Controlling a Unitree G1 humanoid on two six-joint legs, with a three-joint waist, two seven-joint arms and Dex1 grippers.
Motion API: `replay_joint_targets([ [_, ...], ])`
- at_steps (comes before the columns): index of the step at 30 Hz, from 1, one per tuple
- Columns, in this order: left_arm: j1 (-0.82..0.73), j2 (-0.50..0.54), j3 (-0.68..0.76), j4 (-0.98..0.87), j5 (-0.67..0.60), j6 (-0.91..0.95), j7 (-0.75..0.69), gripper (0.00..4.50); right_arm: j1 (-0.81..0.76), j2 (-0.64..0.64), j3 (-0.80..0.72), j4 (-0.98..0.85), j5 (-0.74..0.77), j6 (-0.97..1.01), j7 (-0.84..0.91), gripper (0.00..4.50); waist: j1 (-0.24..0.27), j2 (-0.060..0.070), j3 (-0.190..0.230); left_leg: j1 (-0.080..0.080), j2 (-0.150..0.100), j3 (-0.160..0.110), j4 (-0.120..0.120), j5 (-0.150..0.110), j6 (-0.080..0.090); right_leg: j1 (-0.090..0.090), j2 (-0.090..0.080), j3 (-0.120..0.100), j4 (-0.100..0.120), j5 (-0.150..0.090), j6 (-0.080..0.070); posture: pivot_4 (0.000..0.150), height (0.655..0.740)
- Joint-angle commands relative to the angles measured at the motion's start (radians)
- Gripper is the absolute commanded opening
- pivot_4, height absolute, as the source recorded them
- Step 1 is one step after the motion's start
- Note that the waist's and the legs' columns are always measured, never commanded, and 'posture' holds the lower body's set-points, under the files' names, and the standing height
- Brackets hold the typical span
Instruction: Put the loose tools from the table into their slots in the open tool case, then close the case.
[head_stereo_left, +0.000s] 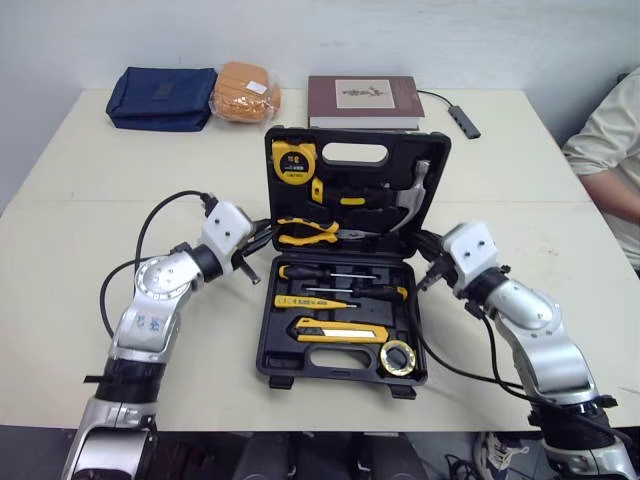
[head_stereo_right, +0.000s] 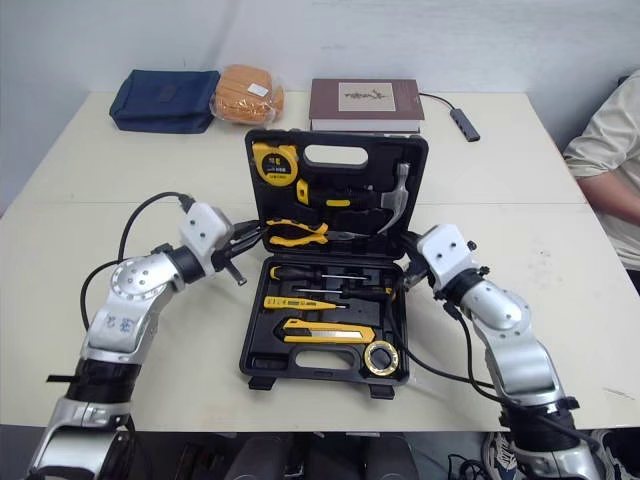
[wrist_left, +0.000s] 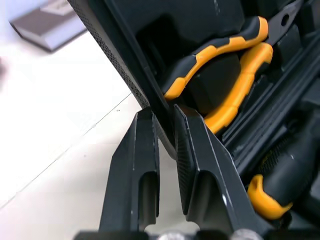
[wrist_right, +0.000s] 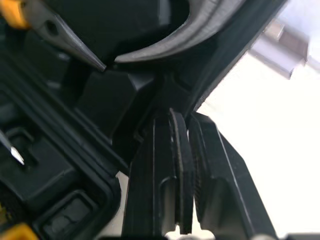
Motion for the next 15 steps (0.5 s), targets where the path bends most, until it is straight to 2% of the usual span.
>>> replay_joint_targets([
  [1,0.093,0.03,0.011,-0.112,0.078,-0.13,0.037,0.04,0.068,-0.067,0.032,-0.019,-0.091,-0.33,0.066,0.0,-0.001,0.0,0.0,0.002,0.0,0.0,-0.001,0.0,0.0,0.001,0.0,0.001,0.0,0.0,0.0,0.15,0.74],
  [2,0.125,0.036,0.021,-0.132,0.089,-0.145,0.048,0.04,0.09,-0.084,0.031,-0.012,-0.105,-0.388,0.07,0.0,-0.002,0.0,0.0,0.003,0.0,0.001,-0.001,0.0,0.0,0.001,0.0,0.002,0.0,0.0,0.0,0.15,0.74],
  [3,0.173,0.043,0.057,-0.185,0.07,-0.12,0.055,0.01,0.13,-0.108,0.009,-0.038,-0.081,-0.424,0.095,0.39,-0.004,0.0,0.0,0.004,0.0,0.001,-0.002,0.0,0.0,0.001,0.0,0.003,0.0,0.0,0.0,0.15,0.74],
  [5,0.25,0.064,0.139,-0.294,-0.022,-0.021,0.039,0.91,0.2,-0.156,-0.069,-0.147,0.027,-0.404,0.142,1.27,-0.003,0.0,0.0,0.006,0.001,0.002,-0.004,-0.001,-0.001,0.003,0.0,0.004,0.0,0.0,0.0,0.15,0.74],
  [6,0.273,0.073,0.169,-0.333,-0.062,0.019,0.029,1.07,0.222,-0.173,-0.102,-0.191,0.07,-0.385,0.154,1.58,-0.004,0.0,0.0,0.006,0.002,0.002,-0.004,-0.001,-0.001,0.003,0.0,0.003,0.0,0.0,-0.001,0.15,0.74],
  [7,0.299,0.093,0.207,-0.373,-0.119,0.078,0.007,1.61,0.249,-0.202,-0.148,-0.25,0.142,-0.323,0.175,2.28,-0.003,0.0,0.0,0.007,0.002,0.002,-0.004,-0.001,-0.001,0.003,0.0,0.004,0.0,0.0,-0.001,0.15,0.74],
  [8,0.34,0.129,0.26,-0.416,-0.206,0.182,-0.028,1.91,0.3,-0.251,-0.205,-0.32,0.234,-0.233,0.218,2.57,-0.002,0.0,0.001,0.008,0.003,0.002,-0.003,-0.001,-0.001,0.004,0.001,0.004,0.0,0.0,-0.001,0.15,0.74],
  [11,0.489,0.246,0.487,-0.497,-0.517,0.482,-0.142,3.37,0.528,-0.417,-0.416,-0.495,0.495,-0.002,0.438,4.12,-0.001,0.0,0.001,0.014,0.003,-0.003,-0.002,-0.002,-0.001,0.012,-0.001,0.002,-0.005,-0.001,-0.002,0.15,0.74],
  [13,0.645,0.346,0.643,-0.485,-0.649,0.612,-0.308,4.26,0.693,-0.476,-0.58,-0.543,0.633,0.156,0.564,4.14,0.0,-0.004,0.002,0.024,0.005,-0.006,-0.005,-0.007,-0.001,0.026,0.0,-0.001,-0.011,-0.002,-0.004,0.15,0.74],
  [15,0.741,0.417,0.726,-0.443,-0.687,0.671,-0.407,4.26,0.798,-0.494,-0.684,-0.552,0.725,0.268,0.641,4.14,0.0,-0.004,0.002,0.029,0.006,-0.009,-0.007,-0.012,0.001,0.032,0.0,-0.003,-0.016,-0.004,-0.007,0.15,0.74],
])
